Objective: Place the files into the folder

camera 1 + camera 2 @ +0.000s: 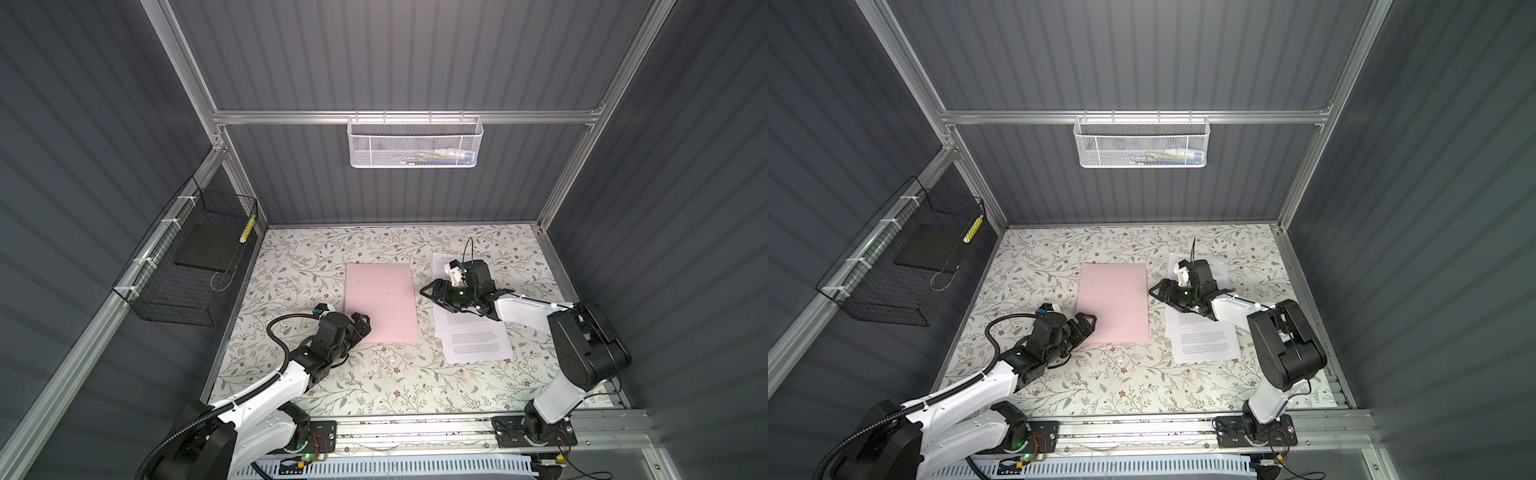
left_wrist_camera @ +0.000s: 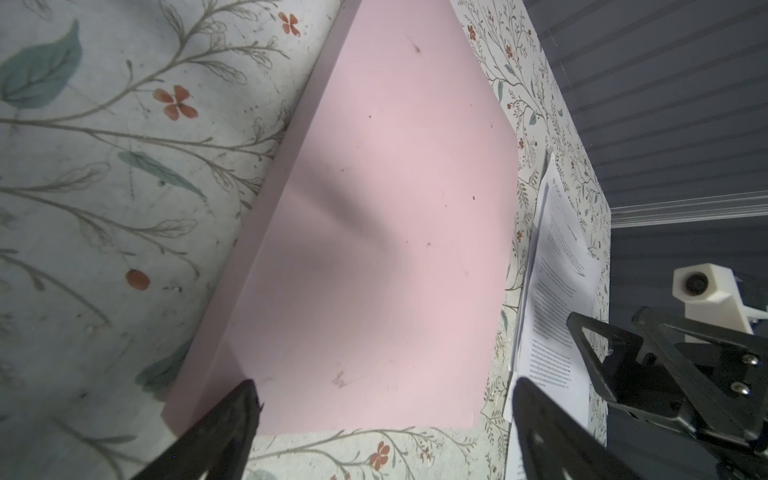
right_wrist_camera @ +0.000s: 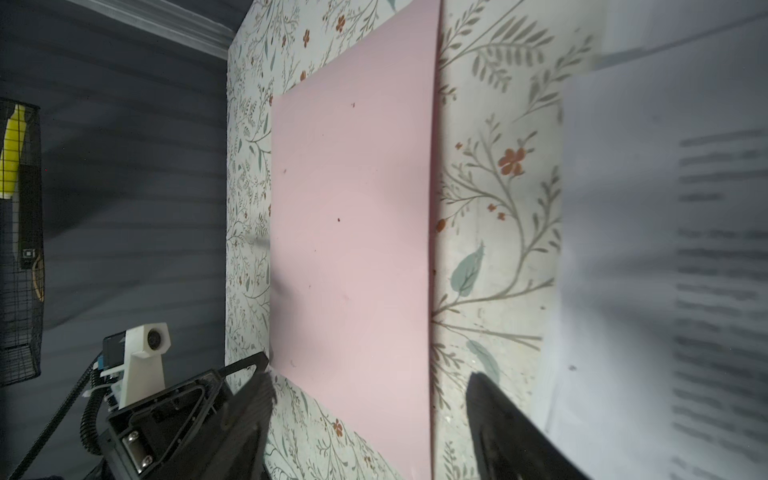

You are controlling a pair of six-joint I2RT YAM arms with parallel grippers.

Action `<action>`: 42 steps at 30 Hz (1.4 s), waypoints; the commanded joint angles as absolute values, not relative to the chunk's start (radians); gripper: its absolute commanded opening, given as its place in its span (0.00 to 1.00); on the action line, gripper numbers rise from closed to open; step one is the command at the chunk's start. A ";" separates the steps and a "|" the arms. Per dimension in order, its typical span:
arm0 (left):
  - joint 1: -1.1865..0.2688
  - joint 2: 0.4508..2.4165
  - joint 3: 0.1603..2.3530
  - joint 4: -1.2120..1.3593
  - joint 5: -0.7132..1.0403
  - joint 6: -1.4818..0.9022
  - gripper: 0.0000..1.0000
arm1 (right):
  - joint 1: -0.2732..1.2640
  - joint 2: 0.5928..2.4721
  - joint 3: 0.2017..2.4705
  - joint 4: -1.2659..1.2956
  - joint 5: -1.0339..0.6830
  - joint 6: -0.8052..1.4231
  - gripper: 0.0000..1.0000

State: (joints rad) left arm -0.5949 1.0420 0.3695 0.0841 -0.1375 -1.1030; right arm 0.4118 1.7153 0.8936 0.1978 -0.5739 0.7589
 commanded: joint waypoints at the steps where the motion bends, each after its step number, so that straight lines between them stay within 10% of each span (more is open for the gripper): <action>1: -0.597 1.024 0.402 0.055 -0.165 -1.061 0.95 | 0.434 1.766 0.941 0.209 -0.613 0.762 0.70; 42: -0.626 1.042 0.225 0.233 -0.087 -1.192 0.93 | 0.471 1.920 1.017 0.168 -0.633 0.765 0.67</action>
State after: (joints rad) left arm -0.6212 1.0622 0.2531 0.1951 -0.0681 -1.1713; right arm 0.4637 1.8919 0.9962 0.1566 -0.6109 0.7586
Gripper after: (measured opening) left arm 0.926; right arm 0.675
